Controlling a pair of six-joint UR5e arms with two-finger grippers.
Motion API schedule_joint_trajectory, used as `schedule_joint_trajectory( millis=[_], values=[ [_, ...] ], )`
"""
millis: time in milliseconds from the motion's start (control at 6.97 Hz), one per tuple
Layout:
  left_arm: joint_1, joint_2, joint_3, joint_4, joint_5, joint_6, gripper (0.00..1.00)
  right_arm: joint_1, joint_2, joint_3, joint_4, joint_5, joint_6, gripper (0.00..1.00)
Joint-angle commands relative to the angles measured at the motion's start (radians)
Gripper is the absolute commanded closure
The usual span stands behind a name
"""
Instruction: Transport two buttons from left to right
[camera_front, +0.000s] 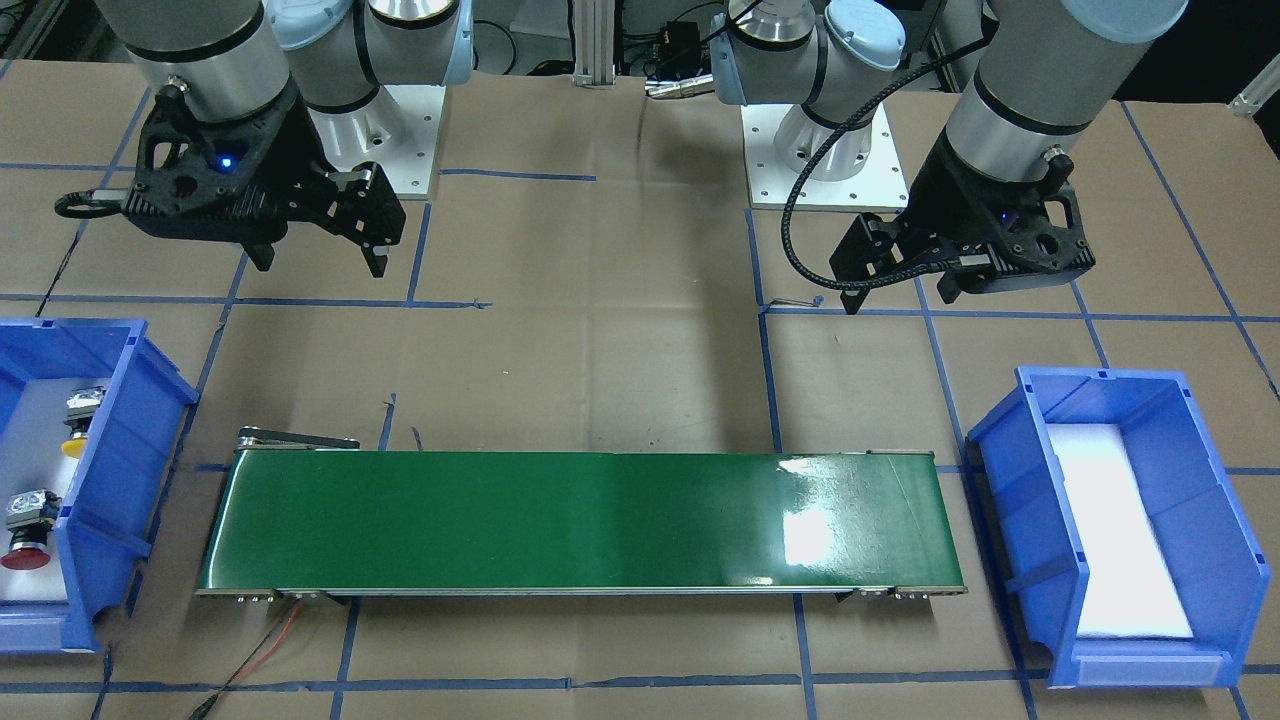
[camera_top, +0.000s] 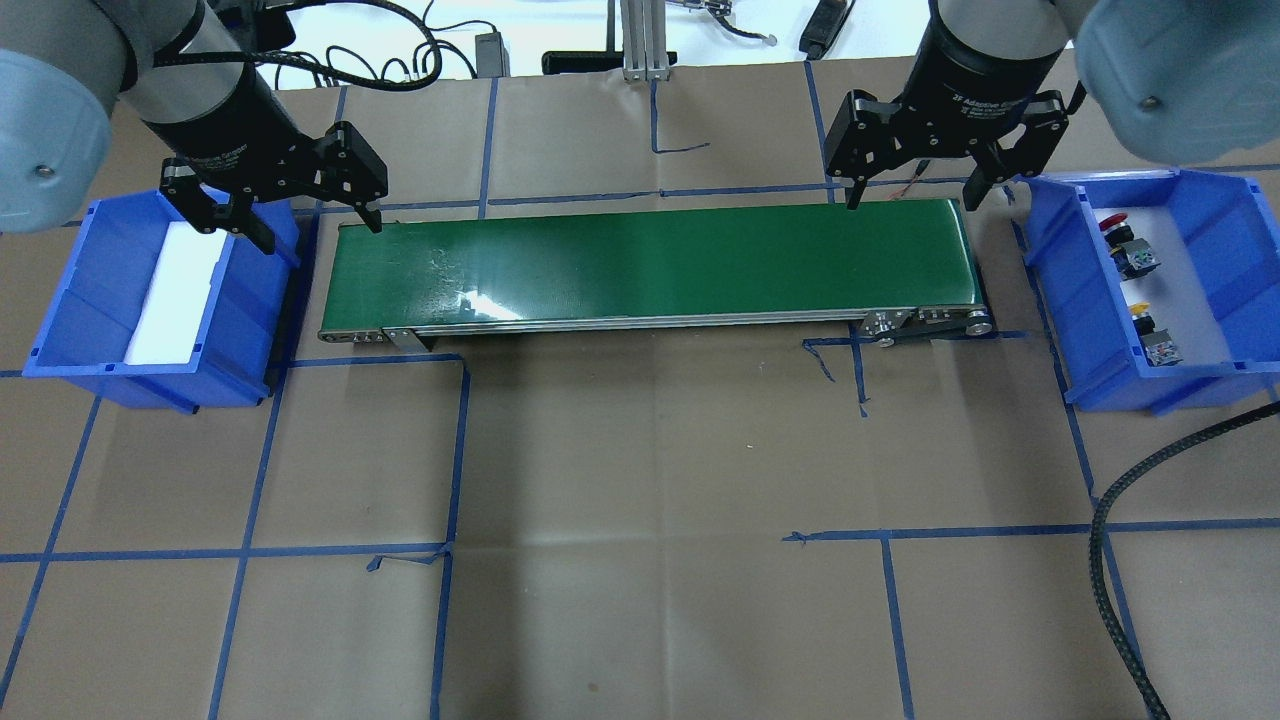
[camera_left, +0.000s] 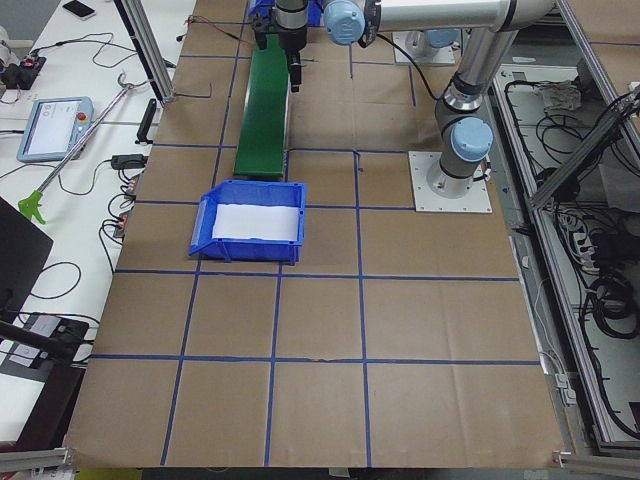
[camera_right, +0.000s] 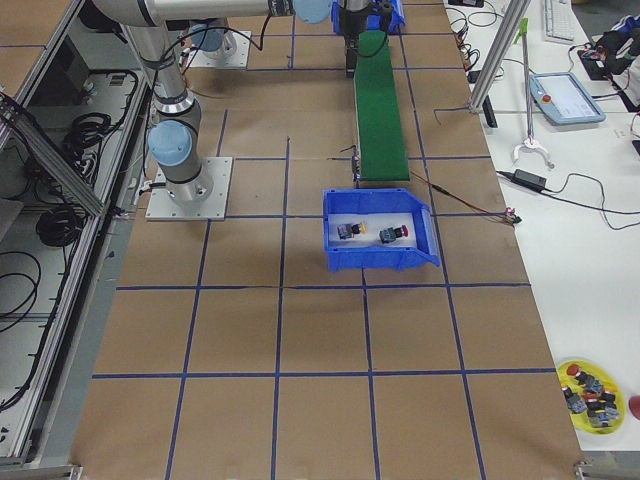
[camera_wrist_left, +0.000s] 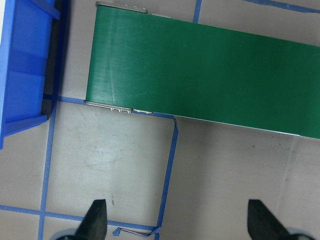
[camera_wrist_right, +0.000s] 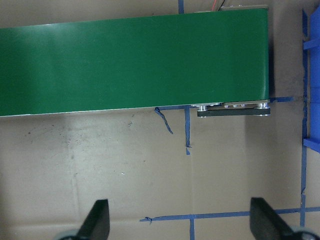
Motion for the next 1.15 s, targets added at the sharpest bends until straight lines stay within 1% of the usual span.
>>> schedule_joint_trajectory(
  millis=[0,143,574,1004],
  values=[
    [0.000,0.009,-0.005,0.001,0.002,-0.001,0.00,0.003,-0.062,0.058,-0.008,-0.003,-0.027,0.00],
    [0.000,0.009,-0.005,0.001,0.002,0.000,0.00,0.004,-0.076,0.077,-0.009,0.000,-0.027,0.00],
    [-0.005,0.007,-0.003,0.002,0.027,0.003,0.00,0.001,-0.070,0.077,-0.009,0.001,-0.035,0.00],
    [-0.020,-0.005,0.004,0.013,0.028,0.011,0.00,0.001,-0.064,0.075,-0.009,0.000,-0.035,0.00]
  ],
)
